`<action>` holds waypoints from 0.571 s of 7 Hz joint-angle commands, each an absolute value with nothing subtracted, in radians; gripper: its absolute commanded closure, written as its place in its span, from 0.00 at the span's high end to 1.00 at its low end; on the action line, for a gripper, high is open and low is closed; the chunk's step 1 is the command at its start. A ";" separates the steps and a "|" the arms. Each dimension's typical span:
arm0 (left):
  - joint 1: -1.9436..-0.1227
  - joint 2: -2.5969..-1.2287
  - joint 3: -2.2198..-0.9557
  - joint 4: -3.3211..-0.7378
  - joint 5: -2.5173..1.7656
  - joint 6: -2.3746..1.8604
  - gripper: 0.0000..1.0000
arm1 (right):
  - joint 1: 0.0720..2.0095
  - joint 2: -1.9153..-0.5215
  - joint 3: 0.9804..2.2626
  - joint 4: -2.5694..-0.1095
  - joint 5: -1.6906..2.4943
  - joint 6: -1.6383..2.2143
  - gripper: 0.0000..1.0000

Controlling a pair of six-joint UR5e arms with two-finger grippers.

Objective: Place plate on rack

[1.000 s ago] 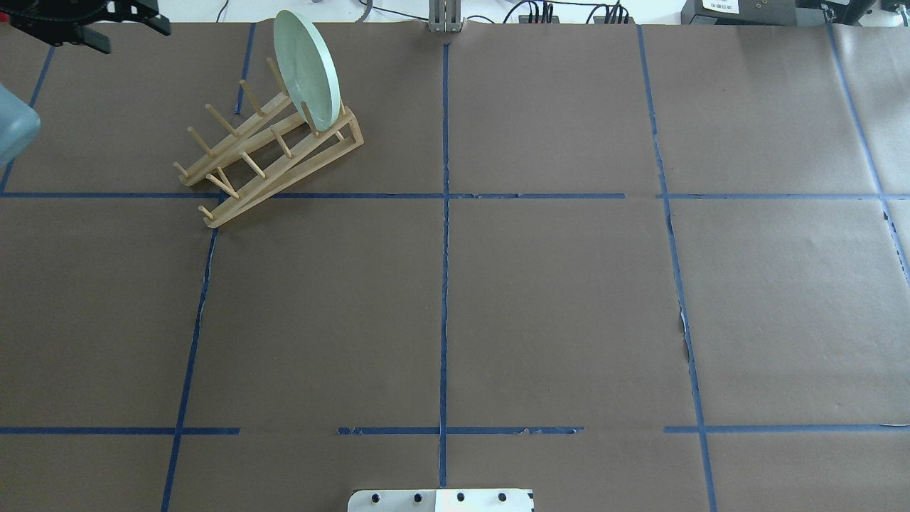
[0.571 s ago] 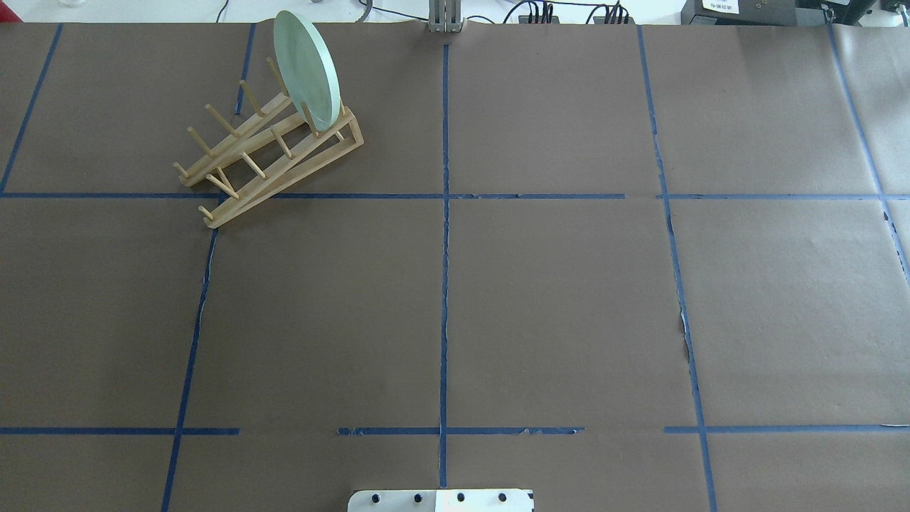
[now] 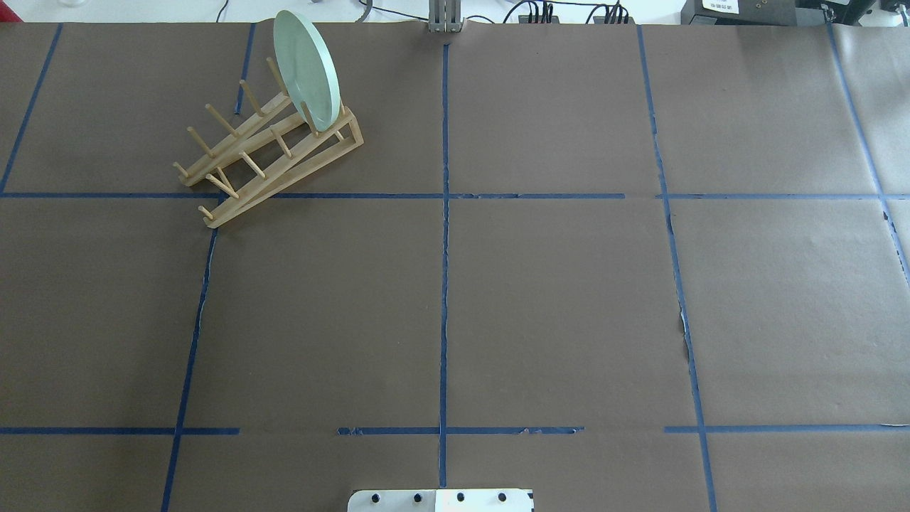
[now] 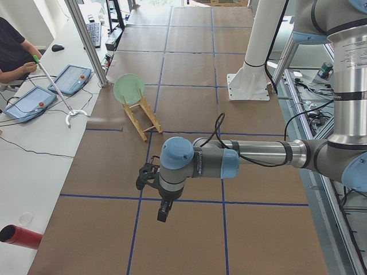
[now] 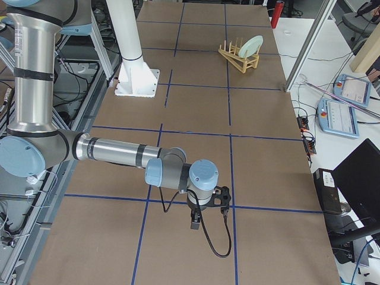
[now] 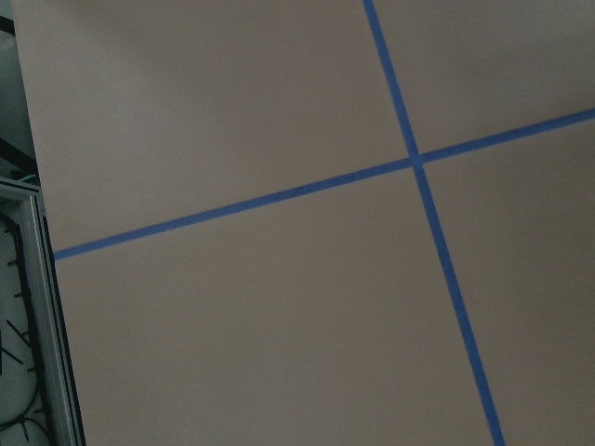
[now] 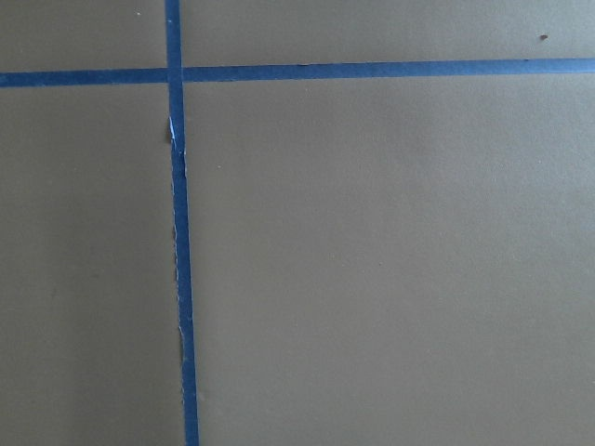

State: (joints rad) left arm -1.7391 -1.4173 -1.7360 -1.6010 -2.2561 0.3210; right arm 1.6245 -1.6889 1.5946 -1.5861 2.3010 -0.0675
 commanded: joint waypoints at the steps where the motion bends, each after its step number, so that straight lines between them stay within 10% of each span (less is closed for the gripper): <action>1: -1.740 -1.402 -1.749 -1.574 -2.351 0.200 1.00 | 1.624 -1.689 1.595 -1.586 2.301 -0.067 1.00; 4: -1.628 -1.410 -1.799 -1.585 -2.350 0.119 1.00 | 1.624 -1.689 1.595 -1.586 2.301 -0.067 1.00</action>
